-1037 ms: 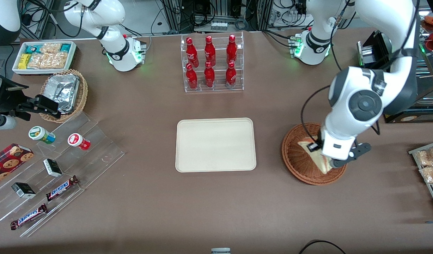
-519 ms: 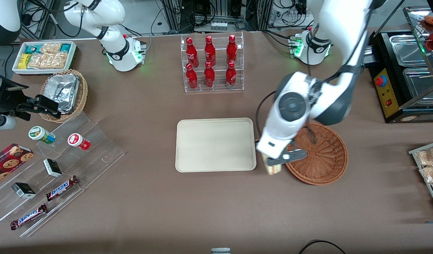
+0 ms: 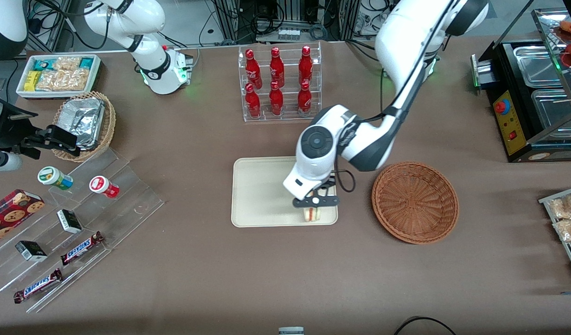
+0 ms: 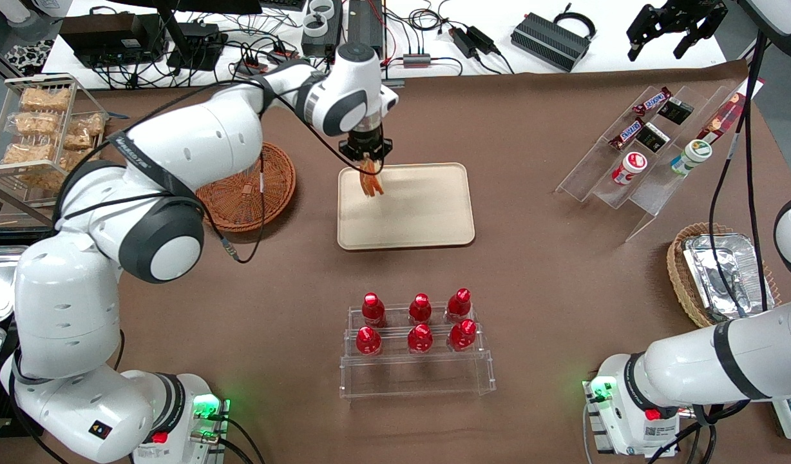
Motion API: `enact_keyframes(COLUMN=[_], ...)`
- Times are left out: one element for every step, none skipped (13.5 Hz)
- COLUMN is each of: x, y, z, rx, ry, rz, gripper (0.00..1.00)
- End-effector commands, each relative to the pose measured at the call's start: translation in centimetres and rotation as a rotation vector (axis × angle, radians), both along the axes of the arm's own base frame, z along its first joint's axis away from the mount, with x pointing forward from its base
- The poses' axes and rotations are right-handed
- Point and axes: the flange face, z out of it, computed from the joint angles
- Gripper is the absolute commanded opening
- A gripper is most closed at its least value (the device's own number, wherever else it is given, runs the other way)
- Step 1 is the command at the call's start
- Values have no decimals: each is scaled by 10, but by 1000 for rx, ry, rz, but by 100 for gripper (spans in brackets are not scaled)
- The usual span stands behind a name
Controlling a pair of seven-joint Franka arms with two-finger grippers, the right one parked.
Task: Place sandwich from basket to tray
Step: 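Carry the held sandwich with the left gripper over the cream tray, then lower the sandwich onto the tray and open the left gripper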
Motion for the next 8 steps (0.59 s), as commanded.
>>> enact_keyframes(x=[1,-3,-5,-8,-12,-15,-14,-14], y=[-14,-18,-21,-23,-27,-31,-32,-34], z=[-9,-16,-19,-25,-29,-32,-35,-41], rx=[-12,-6,-4,1,5,11,8,5], ry=[-14,-7,-4,1,2,-8,-18,-20], rz=[-28,-35,-41,-47,-53,-63,-65,-66], gripper=[0,0,0,0,0,0,0,0])
